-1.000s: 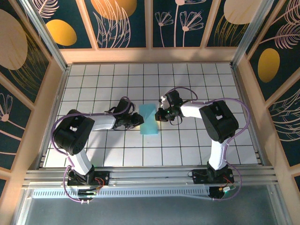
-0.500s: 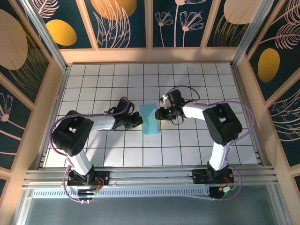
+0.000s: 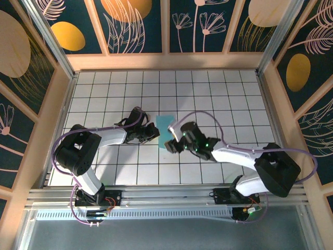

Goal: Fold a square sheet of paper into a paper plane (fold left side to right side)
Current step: Third fold the triangle at the center of the table.

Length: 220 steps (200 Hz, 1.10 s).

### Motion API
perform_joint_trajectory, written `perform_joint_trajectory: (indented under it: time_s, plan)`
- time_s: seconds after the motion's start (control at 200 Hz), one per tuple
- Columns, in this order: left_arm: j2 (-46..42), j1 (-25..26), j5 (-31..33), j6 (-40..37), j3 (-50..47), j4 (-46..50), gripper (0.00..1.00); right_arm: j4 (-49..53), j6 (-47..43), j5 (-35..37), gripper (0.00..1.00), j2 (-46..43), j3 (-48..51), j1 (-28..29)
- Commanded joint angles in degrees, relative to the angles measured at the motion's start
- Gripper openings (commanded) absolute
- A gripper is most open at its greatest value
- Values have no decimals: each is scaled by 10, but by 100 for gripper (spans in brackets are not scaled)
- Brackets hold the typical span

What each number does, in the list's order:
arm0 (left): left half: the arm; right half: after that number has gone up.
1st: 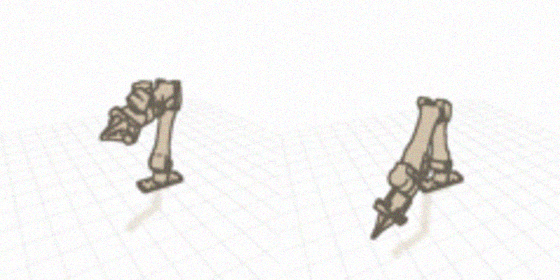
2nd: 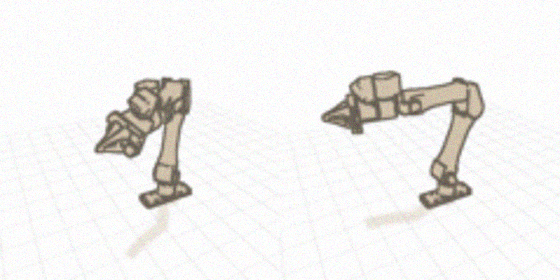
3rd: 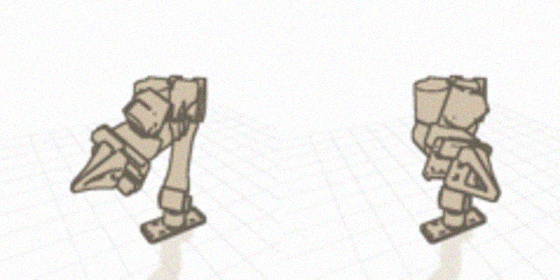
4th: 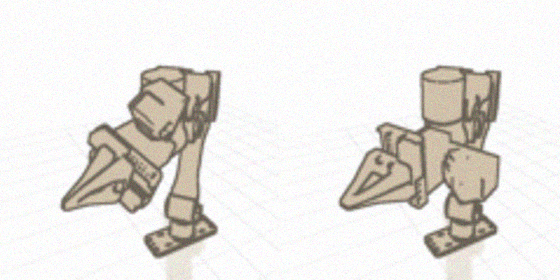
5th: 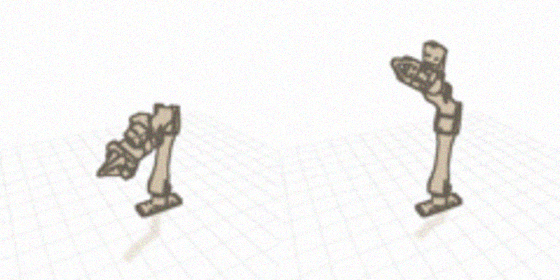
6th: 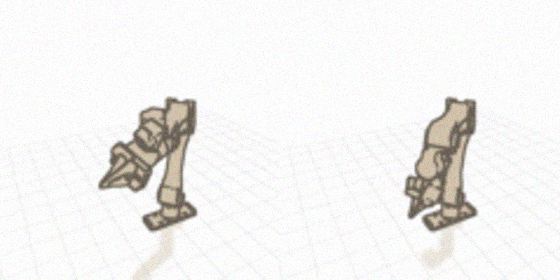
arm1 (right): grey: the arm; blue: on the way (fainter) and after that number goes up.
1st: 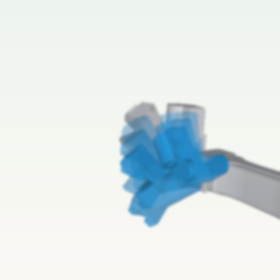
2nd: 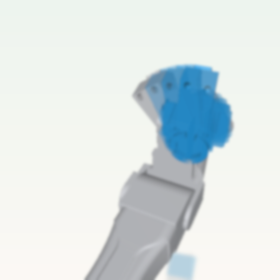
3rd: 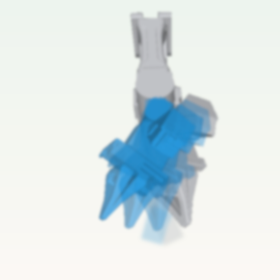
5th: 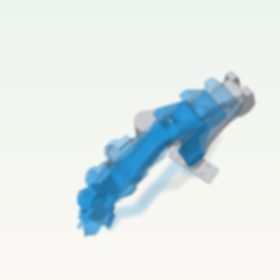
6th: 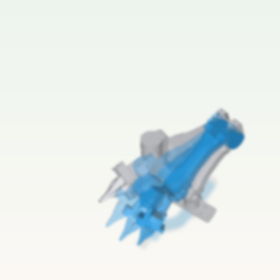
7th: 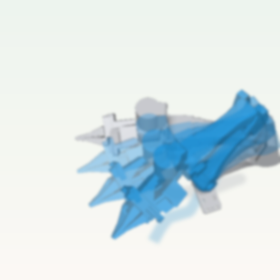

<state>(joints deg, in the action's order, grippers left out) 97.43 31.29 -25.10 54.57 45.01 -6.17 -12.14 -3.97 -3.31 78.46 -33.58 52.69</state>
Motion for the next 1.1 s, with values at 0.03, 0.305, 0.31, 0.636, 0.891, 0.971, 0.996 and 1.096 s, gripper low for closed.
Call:
perform_joint_trajectory:
  time_s: [0.03, 0.305, 0.31, 0.636, 0.891, 0.971, 0.996, 1.096]
  plan:
    - [-3, 3, -11, 6, 15, 19, 0, -105, -144, 120, 62, 10, 44, 59]
    - [-3, 3, -10, 6, 16, 20, 0, -159, -216, 167, 66, 96, 33, 94]
    - [-2, 3, -11, 6, 15, 20, 0, -161, -216, 168, 66, 97, 32, 95]
    - [-4, 2, -13, 6, 13, 20, 0, -234, -228, 207, 67, 176, -10, 96]
    - [-4, 3, -12, 5, 12, 20, 0, -252, -228, 218, 57, 188, -9, 96]
    - [-3, 3, -12, 3, 12, 23, 0, -246, -222, 218, 50, 188, -8, 96]
    - [-2, 3, -11, 2, 12, 24, 0, -245, -221, 218, 48, 188, -7, 96]
    - [-3, 3, -9, 1, 12, 26, 0, -235, -215, 216, 36, 187, -7, 96]
